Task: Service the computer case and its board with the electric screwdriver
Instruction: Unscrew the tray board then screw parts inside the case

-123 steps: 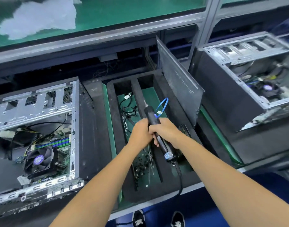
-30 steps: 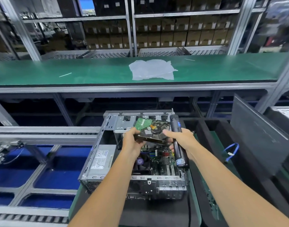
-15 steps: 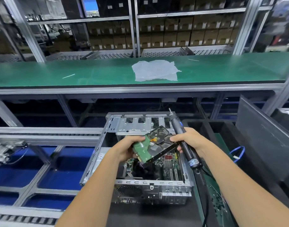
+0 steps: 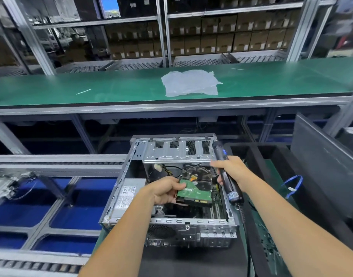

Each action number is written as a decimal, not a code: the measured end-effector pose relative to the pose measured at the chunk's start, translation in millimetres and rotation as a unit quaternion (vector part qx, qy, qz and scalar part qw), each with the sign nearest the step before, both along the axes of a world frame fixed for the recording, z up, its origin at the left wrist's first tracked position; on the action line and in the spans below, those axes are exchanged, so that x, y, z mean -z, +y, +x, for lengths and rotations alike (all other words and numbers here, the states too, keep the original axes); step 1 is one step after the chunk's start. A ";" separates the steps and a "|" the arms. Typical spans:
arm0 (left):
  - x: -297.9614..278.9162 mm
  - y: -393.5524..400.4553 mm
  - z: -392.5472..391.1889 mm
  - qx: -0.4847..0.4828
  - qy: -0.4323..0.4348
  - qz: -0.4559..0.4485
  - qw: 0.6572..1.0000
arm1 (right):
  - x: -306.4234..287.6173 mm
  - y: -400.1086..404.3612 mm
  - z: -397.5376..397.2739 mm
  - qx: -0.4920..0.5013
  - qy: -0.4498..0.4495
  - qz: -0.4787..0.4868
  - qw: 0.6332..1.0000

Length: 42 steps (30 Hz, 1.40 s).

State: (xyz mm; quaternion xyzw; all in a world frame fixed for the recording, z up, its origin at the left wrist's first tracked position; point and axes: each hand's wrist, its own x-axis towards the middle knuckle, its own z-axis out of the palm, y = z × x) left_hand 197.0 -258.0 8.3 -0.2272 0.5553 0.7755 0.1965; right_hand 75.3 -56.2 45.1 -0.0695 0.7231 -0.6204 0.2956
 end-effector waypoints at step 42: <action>27.5 25.1 -56.2 -0.091 0.006 -0.097 0.991 | 13.6 -14.8 -11.8 0.014 0.006 0.035 0.999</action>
